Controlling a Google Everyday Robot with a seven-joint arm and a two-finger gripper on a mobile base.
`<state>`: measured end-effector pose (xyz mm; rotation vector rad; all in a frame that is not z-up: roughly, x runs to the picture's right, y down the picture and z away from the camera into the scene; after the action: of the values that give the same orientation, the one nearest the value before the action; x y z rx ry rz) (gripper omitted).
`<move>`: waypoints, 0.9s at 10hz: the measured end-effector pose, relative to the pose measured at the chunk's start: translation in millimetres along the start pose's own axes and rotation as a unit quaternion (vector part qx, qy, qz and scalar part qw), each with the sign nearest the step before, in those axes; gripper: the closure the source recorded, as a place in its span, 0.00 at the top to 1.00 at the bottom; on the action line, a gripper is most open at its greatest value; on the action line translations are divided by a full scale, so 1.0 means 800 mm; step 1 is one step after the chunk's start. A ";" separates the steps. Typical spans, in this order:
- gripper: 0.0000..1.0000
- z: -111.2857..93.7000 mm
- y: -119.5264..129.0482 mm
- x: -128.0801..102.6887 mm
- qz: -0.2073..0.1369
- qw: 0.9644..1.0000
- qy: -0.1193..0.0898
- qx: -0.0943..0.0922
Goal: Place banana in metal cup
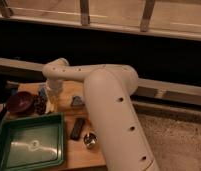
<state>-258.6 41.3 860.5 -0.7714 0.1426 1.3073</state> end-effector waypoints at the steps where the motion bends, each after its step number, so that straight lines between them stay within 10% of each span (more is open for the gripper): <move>1: 0.00 -0.020 -0.014 -0.003 0.002 1.000 -0.012 0.011; 9: 0.00 -0.131 -0.106 0.069 0.033 0.997 0.005 0.075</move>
<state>-132.4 20.5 790.1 -0.6493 0.2735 1.3400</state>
